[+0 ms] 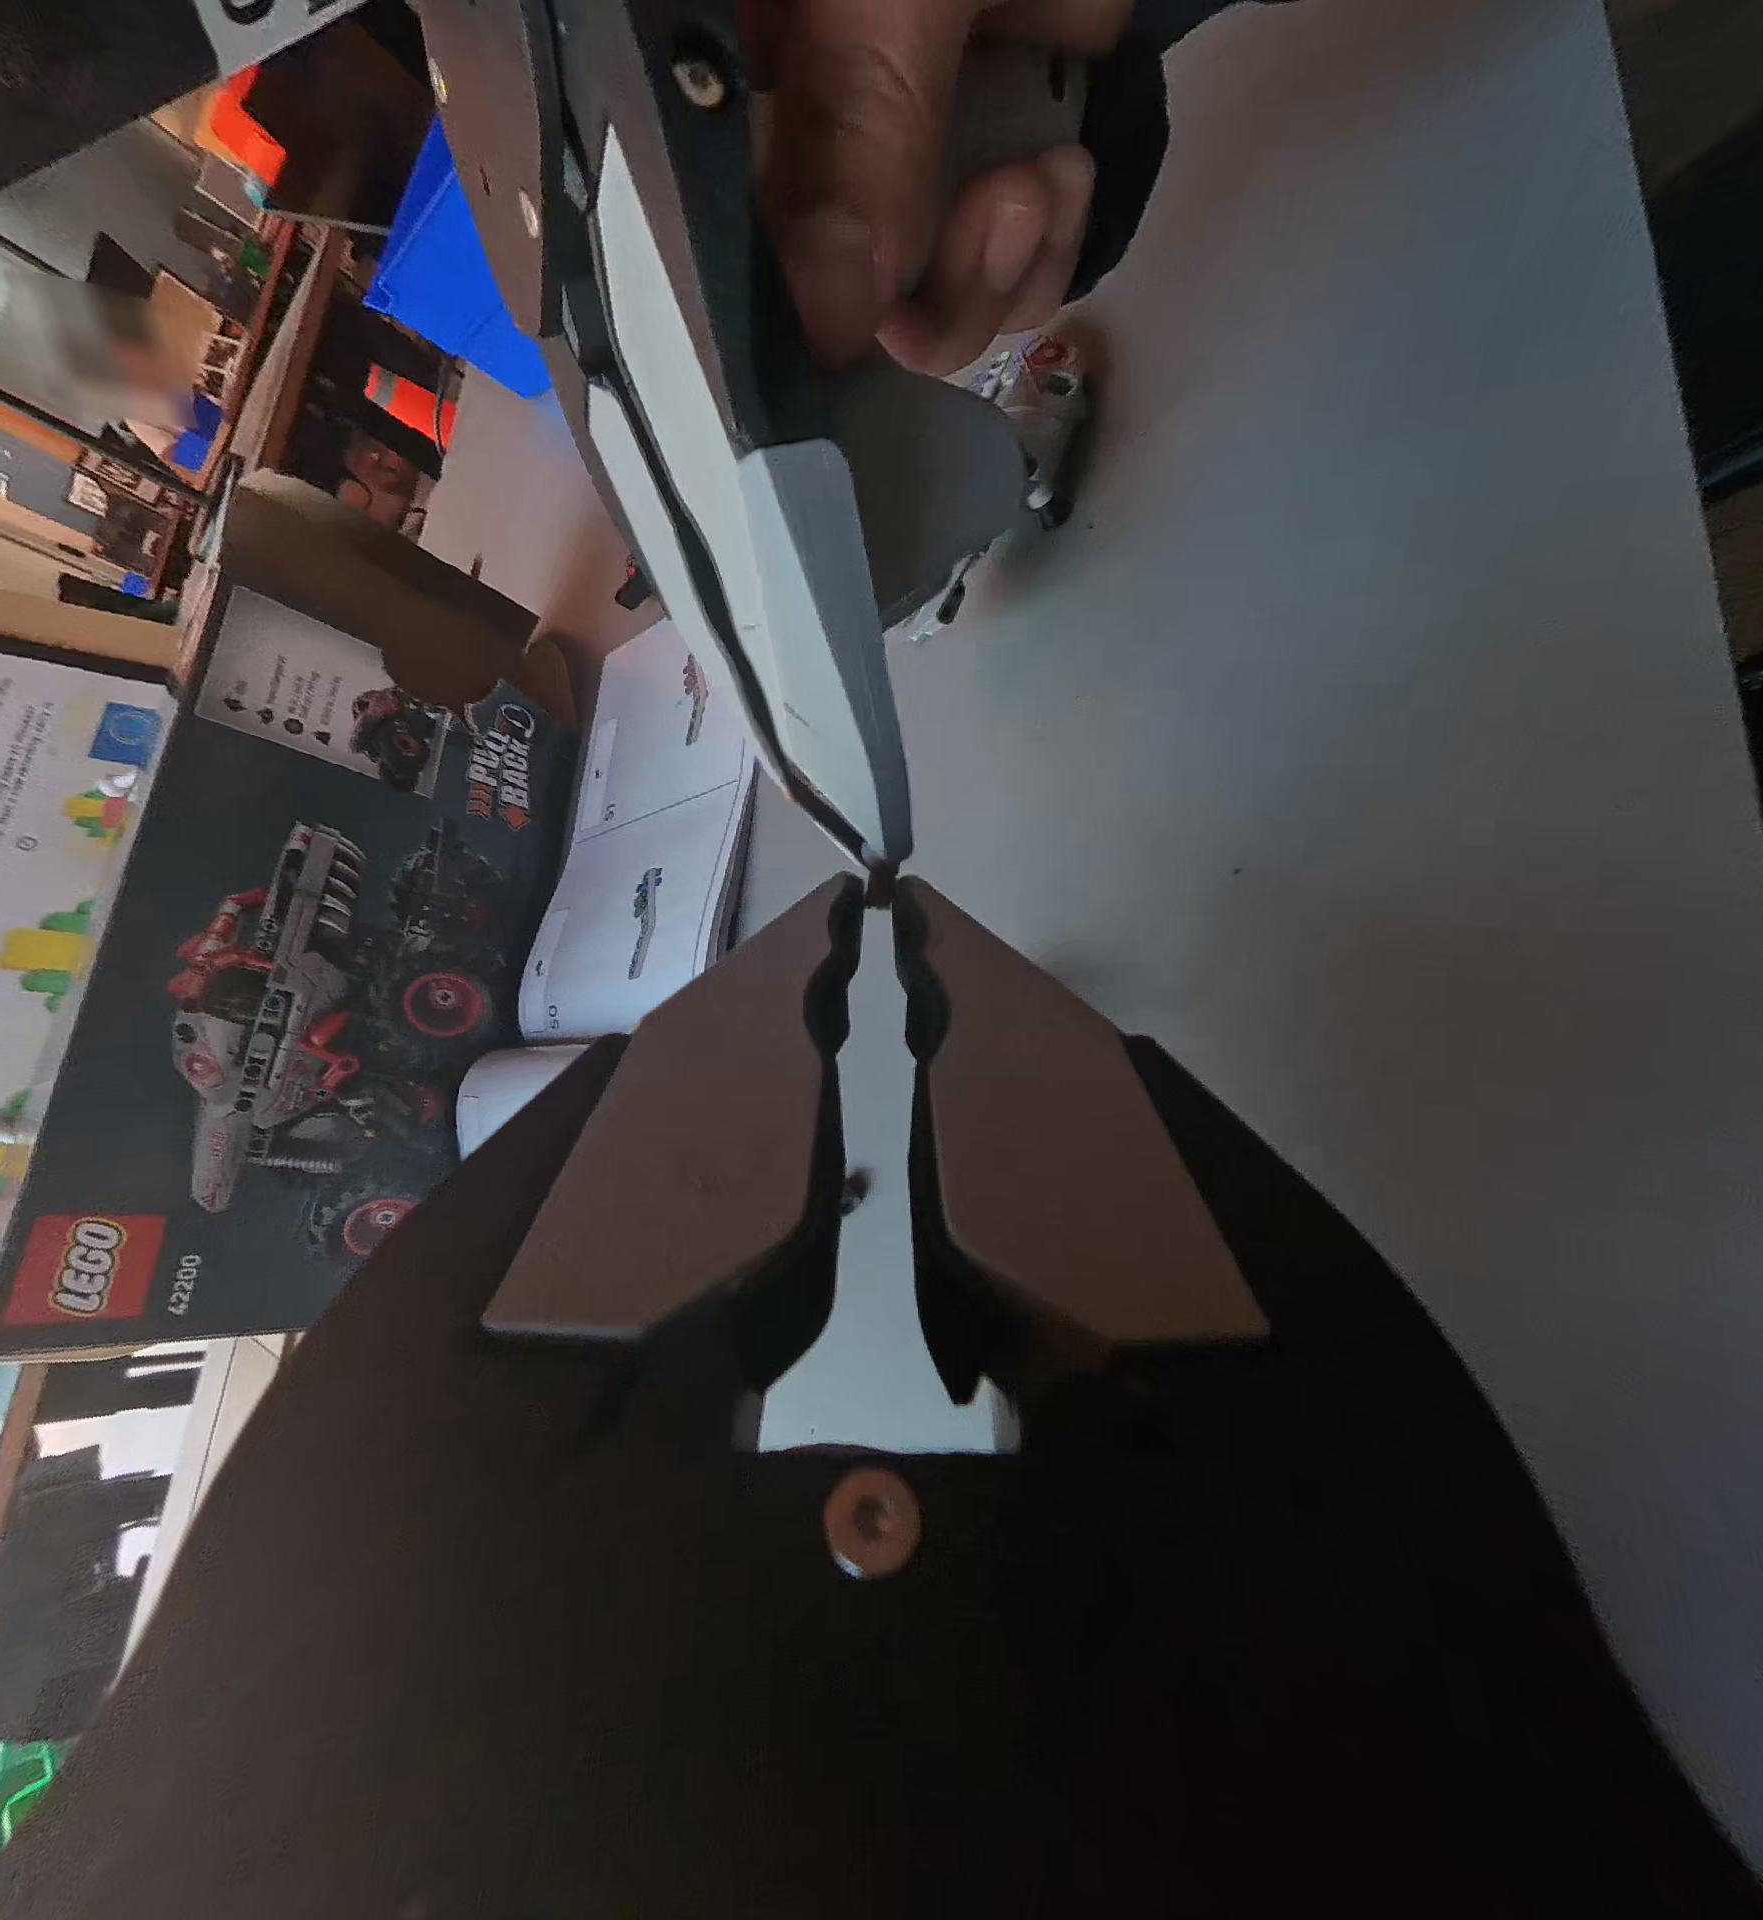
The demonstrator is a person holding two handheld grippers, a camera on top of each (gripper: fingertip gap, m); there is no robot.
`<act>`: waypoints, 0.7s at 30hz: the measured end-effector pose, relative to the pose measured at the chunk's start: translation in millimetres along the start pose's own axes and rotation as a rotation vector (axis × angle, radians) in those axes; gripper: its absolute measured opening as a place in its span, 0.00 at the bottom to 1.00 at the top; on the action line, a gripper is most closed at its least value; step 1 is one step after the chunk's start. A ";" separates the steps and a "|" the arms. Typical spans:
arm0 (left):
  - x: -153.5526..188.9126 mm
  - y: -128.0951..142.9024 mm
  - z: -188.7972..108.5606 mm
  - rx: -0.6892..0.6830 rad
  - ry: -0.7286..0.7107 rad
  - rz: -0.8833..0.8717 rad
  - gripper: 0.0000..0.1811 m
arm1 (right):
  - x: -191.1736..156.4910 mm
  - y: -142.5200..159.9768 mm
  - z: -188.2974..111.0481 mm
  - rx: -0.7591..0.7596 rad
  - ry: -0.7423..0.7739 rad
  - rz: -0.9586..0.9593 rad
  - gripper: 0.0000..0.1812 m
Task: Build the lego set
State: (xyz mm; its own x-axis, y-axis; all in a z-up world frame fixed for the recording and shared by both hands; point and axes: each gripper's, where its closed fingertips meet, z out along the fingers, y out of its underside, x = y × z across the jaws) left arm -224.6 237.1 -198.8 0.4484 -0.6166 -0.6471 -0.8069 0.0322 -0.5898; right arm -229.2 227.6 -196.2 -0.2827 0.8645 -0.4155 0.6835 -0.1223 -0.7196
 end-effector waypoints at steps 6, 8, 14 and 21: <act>6.7 -20.7 -19.3 0.265 0.266 -0.436 0.01 | -23.8 -18.4 -10.8 0.115 0.029 -0.253 0.05; -0.4 -26.4 -29.2 0.363 0.337 -0.552 0.01 | -31.1 -21.6 -11.0 0.119 0.058 -0.350 0.05; -3.6 -38.1 -44.7 0.499 0.428 -0.629 0.01 | -47.0 -31.1 -16.5 0.138 0.146 -0.551 0.03; -0.8 -44.1 -53.8 0.574 0.563 -0.715 0.01 | -57.0 -30.4 -17.3 0.115 0.205 -0.708 0.02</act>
State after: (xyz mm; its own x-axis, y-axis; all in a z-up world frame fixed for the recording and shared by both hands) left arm -210.1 193.8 -146.3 0.3853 -0.9077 0.1664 -0.0614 -0.2052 -0.9768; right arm -222.2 190.6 -141.0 -0.4905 0.8278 0.2725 0.3066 0.4566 -0.8352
